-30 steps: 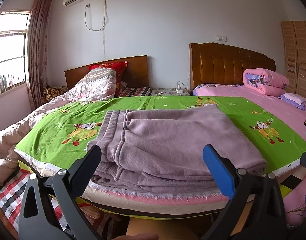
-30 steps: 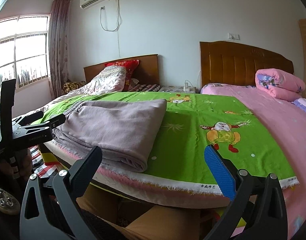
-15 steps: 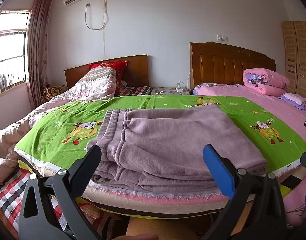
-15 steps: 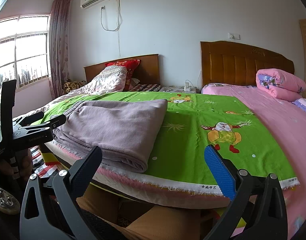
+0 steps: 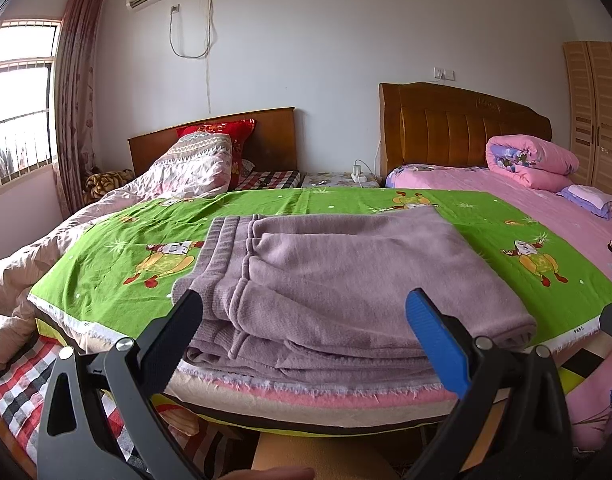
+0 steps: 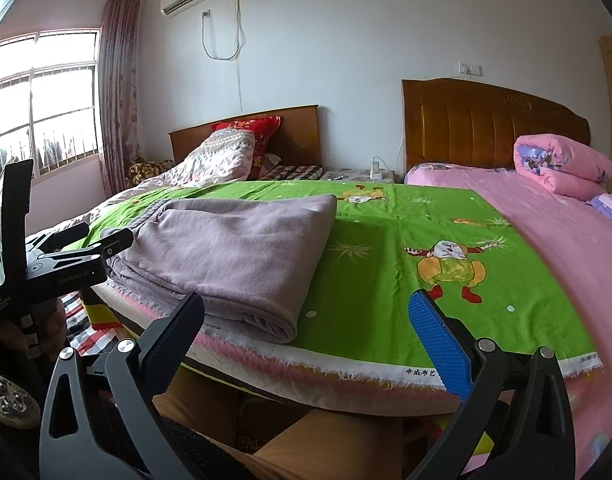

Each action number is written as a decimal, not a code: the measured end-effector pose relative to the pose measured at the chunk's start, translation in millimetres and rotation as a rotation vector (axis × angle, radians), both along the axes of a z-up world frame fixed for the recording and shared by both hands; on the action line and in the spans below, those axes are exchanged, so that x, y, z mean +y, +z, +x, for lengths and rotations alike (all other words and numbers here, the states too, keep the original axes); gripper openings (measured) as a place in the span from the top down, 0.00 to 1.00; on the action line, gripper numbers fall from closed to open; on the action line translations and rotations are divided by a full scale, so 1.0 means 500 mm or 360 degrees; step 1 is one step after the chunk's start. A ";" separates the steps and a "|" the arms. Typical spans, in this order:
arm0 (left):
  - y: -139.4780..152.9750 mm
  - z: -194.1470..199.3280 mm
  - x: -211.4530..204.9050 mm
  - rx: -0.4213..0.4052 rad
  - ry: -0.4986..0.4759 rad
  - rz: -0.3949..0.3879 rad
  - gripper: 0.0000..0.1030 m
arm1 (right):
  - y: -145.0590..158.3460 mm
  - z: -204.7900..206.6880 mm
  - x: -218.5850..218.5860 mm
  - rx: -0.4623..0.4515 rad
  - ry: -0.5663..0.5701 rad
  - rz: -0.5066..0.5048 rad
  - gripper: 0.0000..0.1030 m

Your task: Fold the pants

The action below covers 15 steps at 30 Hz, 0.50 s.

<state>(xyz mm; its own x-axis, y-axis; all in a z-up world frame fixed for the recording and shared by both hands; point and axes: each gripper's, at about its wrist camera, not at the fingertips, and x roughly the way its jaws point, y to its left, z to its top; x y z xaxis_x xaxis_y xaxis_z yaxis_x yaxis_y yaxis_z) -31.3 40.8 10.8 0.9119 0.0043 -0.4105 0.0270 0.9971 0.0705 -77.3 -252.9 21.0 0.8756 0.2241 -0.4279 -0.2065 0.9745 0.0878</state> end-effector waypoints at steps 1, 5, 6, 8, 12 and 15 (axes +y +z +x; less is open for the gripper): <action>-0.001 0.001 0.001 0.0002 0.0000 0.0000 0.01 | -0.001 0.000 0.000 0.0001 0.0001 0.0001 0.04; -0.004 0.001 0.002 0.0007 -0.0002 0.0001 0.01 | -0.003 0.001 0.001 0.0007 0.0005 0.0001 0.04; -0.004 0.001 0.002 0.0007 -0.0003 0.0001 0.01 | -0.003 0.001 0.001 0.0008 0.0006 0.0002 0.04; -0.004 0.000 0.002 0.0008 -0.0002 0.0002 0.01 | -0.003 0.001 0.001 0.0008 0.0005 0.0003 0.04; -0.006 0.000 0.002 0.0006 -0.0008 0.0000 0.01 | -0.004 0.000 0.002 0.0011 0.0008 0.0003 0.04; -0.010 -0.001 0.006 0.0008 0.0028 0.0004 0.01 | -0.004 0.000 0.002 0.0012 0.0006 0.0004 0.04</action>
